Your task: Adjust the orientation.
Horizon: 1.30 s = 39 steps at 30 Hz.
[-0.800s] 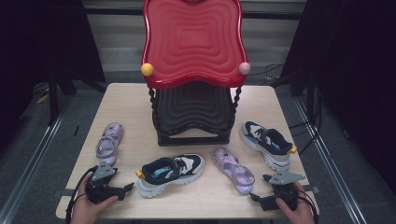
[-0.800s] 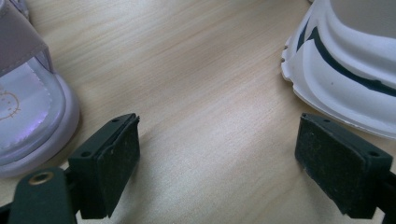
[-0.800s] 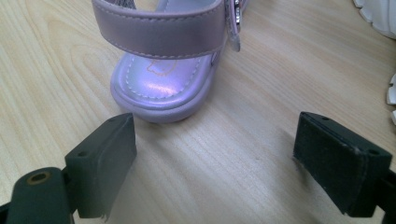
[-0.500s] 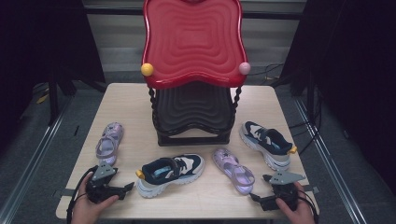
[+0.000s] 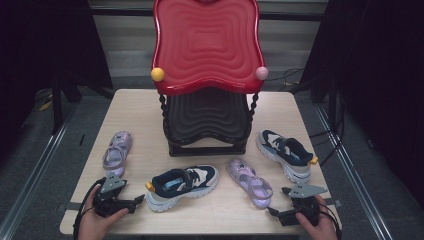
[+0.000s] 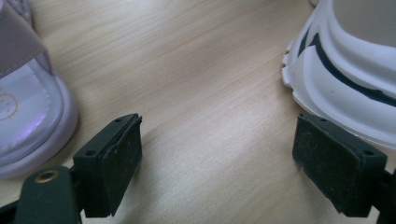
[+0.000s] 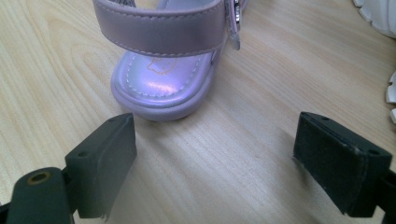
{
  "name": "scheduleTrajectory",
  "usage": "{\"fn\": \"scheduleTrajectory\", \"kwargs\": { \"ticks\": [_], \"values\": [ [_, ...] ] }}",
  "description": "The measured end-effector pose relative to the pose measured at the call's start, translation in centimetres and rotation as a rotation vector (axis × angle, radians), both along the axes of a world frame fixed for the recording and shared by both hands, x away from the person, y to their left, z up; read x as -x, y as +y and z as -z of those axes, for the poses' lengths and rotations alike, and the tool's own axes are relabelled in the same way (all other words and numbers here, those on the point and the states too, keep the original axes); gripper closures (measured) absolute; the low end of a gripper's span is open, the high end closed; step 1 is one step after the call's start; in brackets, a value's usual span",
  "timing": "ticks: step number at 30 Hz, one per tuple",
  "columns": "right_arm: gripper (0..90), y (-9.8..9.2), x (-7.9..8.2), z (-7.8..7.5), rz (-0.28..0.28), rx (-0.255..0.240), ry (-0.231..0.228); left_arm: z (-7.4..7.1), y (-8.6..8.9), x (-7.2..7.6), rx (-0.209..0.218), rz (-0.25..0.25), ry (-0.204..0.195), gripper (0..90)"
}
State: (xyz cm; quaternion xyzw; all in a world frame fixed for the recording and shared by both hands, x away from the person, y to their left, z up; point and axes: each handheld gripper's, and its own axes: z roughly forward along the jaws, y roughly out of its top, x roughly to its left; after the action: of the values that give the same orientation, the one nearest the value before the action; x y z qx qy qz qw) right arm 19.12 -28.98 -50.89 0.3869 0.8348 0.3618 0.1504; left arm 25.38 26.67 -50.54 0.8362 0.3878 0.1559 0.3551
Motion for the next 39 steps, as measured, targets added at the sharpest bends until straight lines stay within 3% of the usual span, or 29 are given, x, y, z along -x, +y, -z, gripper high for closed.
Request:
{"fn": "scheduleTrajectory", "kwargs": {
  "ticks": [3, 6, 7, 11, 13, 15, 16, 21, 29, 30, 34, 39],
  "values": [
    [12.5, 0.0, 0.0, 0.0, 0.001, 0.003, 0.0, -0.2, -0.2, 0.1, -0.018, 0.002, -0.006, 15.6],
    [12.5, -0.1, 0.0, 0.0, -0.001, 0.004, -0.002, -0.4, -0.2, 0.2, 0.001, -0.008, 0.0, 15.6],
    [12.5, -0.1, 0.0, 0.0, -0.001, 0.004, -0.002, -0.5, -0.1, 0.2, -0.018, -0.022, 0.002, 15.6],
    [12.5, -0.1, 0.0, 0.0, -0.002, 0.003, -0.002, -0.6, 0.3, 0.3, -0.005, -0.044, -0.002, 16.0],
    [12.5, -0.1, 0.0, 0.0, -0.001, 0.003, -0.002, -0.6, 1.0, 0.4, -0.033, -0.076, -0.005, 16.3],
    [12.5, -0.1, 0.0, 0.0, -0.002, 0.003, -0.002, -0.6, 1.3, 0.5, -0.033, -0.085, -0.007, 16.7],
    [12.5, -0.1, 0.0, 0.0, -0.001, 0.003, -0.002, -0.8, 1.8, 0.6, -0.018, -0.124, -0.005, 17.0],
    [12.5, -0.1, 0.0, 0.0, -0.002, 0.002, -0.002, -1.0, 3.0, 0.3, -0.02, -0.188, 0.001, 17.0],
    [12.5, -0.1, 0.0, 0.0, -0.001, 0.003, -0.002, -1.0, 4.2, -1.2, -0.054, -0.304, -0.014, 16.3],
    [12.5, -0.1, 0.0, 0.0, -0.002, 0.003, -0.002, -0.9, 4.5, -1.7, -0.029, -0.337, -0.012, 16.2],
    [12.5, -0.1, 0.0, 0.0, -0.001, 0.003, -0.002, -0.4, 4.7, -2.3, -0.012, -0.349, -0.005, 16.1],
    [12.5, -0.1, 0.0, 0.0, -0.001, 0.003, -0.002, -0.2, 4.4, -3.0, -0.035, -0.353, -0.012, 15.7]
  ]
}}
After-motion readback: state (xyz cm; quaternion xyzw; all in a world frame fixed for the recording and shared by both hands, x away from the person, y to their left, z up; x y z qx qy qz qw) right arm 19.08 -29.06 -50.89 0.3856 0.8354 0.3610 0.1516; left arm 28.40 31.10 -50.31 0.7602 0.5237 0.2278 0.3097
